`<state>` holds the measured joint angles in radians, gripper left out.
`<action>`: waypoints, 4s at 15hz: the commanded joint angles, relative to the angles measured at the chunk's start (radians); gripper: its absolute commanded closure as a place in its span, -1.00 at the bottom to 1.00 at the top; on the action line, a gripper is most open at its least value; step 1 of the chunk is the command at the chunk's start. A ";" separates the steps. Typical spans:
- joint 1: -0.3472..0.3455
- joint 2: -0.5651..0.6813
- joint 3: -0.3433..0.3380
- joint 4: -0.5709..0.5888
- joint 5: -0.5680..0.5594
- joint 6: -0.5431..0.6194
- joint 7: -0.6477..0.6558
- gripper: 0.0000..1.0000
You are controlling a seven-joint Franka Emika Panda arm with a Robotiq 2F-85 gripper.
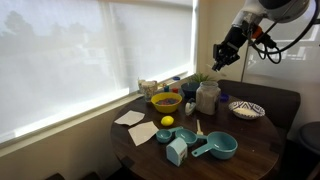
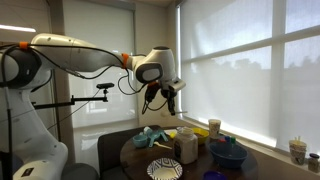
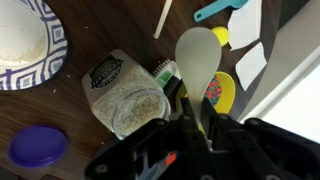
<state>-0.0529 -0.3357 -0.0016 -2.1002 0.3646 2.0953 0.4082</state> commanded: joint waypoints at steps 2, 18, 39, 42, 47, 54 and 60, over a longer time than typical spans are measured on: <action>0.007 0.075 0.092 0.101 -0.194 -0.098 0.095 0.93; 0.139 0.157 0.142 0.047 -0.163 -0.177 -0.014 0.93; 0.139 0.152 0.135 -0.299 -0.310 0.121 -0.110 0.93; 0.141 0.157 0.135 -0.306 -0.316 0.145 -0.109 0.22; 0.140 0.092 0.134 -0.289 -0.317 0.122 -0.115 -0.34; 0.137 -0.107 0.123 -0.231 -0.284 -0.069 -0.133 -1.00; 0.074 -0.250 0.139 -0.152 -0.322 -0.322 -0.027 -1.00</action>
<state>0.0505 -0.5370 0.1242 -2.2839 0.0642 1.8716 0.3310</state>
